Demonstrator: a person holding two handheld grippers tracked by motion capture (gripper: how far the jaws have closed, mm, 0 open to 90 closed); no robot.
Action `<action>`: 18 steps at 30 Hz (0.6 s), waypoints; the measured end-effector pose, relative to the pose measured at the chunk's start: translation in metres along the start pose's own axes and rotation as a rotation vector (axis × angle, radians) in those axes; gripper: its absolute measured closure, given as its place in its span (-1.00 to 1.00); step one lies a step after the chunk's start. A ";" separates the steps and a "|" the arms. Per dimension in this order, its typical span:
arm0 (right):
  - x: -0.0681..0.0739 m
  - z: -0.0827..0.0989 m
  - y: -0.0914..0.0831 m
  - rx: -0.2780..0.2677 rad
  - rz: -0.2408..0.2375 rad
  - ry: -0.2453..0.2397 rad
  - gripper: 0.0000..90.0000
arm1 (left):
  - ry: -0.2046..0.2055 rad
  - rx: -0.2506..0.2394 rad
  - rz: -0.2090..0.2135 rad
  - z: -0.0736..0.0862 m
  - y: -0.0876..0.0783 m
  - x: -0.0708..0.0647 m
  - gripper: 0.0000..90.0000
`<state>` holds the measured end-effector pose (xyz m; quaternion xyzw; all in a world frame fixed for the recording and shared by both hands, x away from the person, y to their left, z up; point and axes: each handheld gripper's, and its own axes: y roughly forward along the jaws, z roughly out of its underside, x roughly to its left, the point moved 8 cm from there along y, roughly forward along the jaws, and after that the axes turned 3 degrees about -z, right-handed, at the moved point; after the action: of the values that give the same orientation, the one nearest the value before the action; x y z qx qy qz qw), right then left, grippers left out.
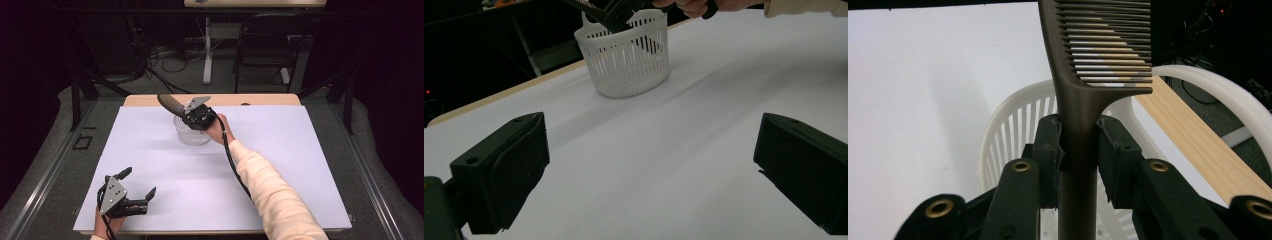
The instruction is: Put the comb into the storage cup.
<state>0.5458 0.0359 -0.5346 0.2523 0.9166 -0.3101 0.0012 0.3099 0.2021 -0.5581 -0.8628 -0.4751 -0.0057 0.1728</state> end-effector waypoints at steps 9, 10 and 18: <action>0.000 0.006 0.001 0.022 -0.002 -0.014 0.59 | -0.002 0.002 0.002 0.000 0.001 0.000 -0.97; 0.000 0.006 0.000 0.020 -0.004 -0.013 0.59 | 0.000 0.002 0.002 0.000 0.001 -0.001 -0.97; 0.003 0.005 -0.009 0.018 -0.021 0.010 0.20 | 0.002 0.002 0.000 0.000 0.001 0.000 -0.97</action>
<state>0.5383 0.0285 -0.5345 0.2441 0.9165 -0.3169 -0.0089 0.3103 0.2013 -0.5585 -0.8626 -0.4749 -0.0059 0.1741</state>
